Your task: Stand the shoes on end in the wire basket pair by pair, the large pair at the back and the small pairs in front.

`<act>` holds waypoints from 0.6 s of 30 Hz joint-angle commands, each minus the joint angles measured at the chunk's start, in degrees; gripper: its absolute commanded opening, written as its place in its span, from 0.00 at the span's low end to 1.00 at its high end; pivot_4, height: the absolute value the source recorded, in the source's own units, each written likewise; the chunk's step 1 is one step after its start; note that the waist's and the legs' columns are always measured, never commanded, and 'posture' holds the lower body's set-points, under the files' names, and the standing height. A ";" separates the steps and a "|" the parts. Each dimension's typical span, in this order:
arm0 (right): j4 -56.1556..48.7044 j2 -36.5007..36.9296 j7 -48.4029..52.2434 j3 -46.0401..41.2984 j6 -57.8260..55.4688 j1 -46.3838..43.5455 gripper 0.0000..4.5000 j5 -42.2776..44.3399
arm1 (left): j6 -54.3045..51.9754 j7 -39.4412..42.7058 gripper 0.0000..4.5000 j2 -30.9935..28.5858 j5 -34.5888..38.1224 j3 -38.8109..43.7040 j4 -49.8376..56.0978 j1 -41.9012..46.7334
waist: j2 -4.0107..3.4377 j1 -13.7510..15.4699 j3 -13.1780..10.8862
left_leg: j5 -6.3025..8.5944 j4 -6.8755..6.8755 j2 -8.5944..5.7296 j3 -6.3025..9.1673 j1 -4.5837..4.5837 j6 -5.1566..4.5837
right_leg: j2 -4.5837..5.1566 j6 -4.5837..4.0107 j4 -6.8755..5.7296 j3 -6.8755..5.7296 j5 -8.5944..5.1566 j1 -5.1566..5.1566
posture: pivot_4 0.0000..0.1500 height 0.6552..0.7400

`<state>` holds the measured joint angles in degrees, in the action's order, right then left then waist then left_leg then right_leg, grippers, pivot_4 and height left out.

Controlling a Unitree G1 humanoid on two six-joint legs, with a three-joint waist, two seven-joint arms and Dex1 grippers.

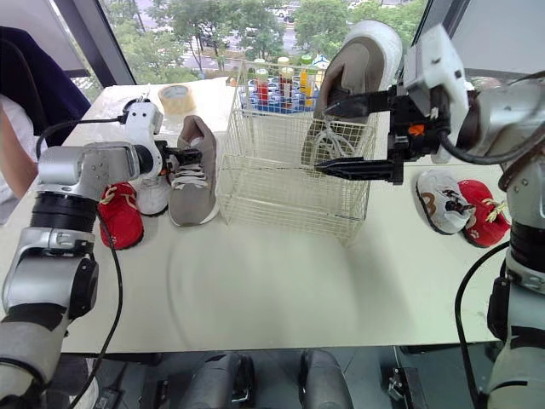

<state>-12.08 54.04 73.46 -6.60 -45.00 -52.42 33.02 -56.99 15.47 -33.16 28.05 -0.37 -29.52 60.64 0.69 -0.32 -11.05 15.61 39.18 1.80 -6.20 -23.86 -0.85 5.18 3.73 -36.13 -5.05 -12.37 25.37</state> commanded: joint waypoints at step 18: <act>-5.22 2.15 -11.52 -4.74 -3.07 5.99 1.00 3.91 | 10.34 5.33 0.10 4.79 -8.41 7.16 -12.67 7.61 | 0.11 1.10 0.00 | 0.07 0.08 -0.04 0.01 -0.06 -0.13 | 0.08 0.00 -0.01 -0.03 0.00 0.00 | 1.00 1.00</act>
<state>-15.40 55.38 63.13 -8.46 -48.00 -46.46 35.88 -49.03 20.98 -27.45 19.62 4.24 -46.45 65.40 0.81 0.78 -11.05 15.67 39.26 1.77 -6.19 -23.95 -0.96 5.26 3.73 -36.14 -5.09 -12.36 25.40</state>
